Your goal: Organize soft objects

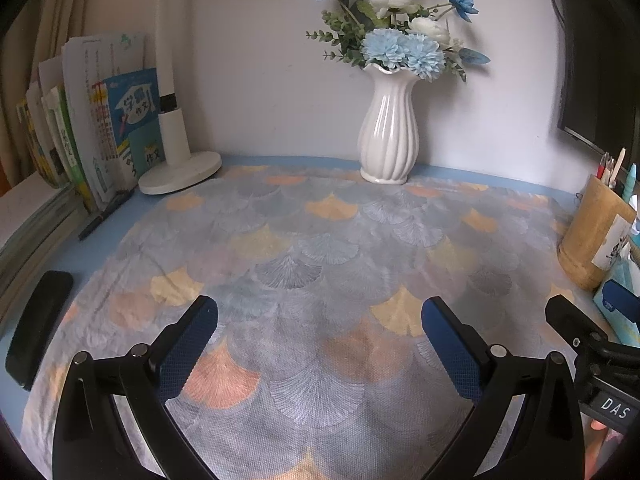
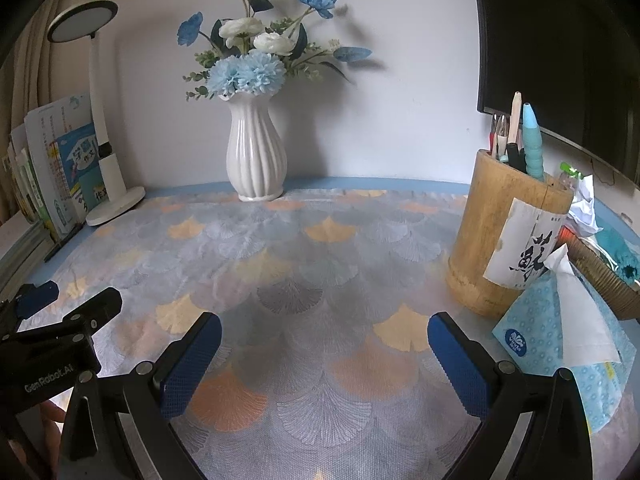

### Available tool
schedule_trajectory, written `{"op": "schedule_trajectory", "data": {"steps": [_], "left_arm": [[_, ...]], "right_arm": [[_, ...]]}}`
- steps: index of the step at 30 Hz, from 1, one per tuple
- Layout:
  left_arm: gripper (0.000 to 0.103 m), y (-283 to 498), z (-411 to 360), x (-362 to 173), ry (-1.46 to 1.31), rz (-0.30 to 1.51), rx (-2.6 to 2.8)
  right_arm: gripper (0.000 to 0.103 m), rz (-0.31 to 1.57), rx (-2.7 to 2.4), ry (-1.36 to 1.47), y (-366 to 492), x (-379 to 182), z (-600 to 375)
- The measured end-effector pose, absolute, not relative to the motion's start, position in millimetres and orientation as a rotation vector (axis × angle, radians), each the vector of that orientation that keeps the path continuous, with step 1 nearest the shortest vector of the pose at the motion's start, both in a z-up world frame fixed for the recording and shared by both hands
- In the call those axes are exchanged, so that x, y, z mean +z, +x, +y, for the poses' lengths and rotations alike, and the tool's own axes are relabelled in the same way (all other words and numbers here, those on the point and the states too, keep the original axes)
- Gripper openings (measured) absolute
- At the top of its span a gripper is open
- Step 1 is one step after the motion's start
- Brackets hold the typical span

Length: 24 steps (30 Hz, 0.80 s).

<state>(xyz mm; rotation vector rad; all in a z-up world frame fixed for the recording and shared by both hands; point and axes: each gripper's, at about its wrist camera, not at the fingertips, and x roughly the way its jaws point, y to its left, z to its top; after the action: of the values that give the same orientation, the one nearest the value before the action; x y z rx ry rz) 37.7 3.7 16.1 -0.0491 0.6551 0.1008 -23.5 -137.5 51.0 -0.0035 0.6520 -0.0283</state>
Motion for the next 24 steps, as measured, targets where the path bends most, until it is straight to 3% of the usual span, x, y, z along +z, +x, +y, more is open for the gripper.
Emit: {"op": "schedule_trajectory", "data": {"steps": [24], "left_arm": [[0.102, 47.9, 7.4, 8.3, -0.04, 0.726, 0.151]], "right_arm": [[0.103, 0.688, -0.013, -0.024, -15.6, 45.2, -135.4]]}}
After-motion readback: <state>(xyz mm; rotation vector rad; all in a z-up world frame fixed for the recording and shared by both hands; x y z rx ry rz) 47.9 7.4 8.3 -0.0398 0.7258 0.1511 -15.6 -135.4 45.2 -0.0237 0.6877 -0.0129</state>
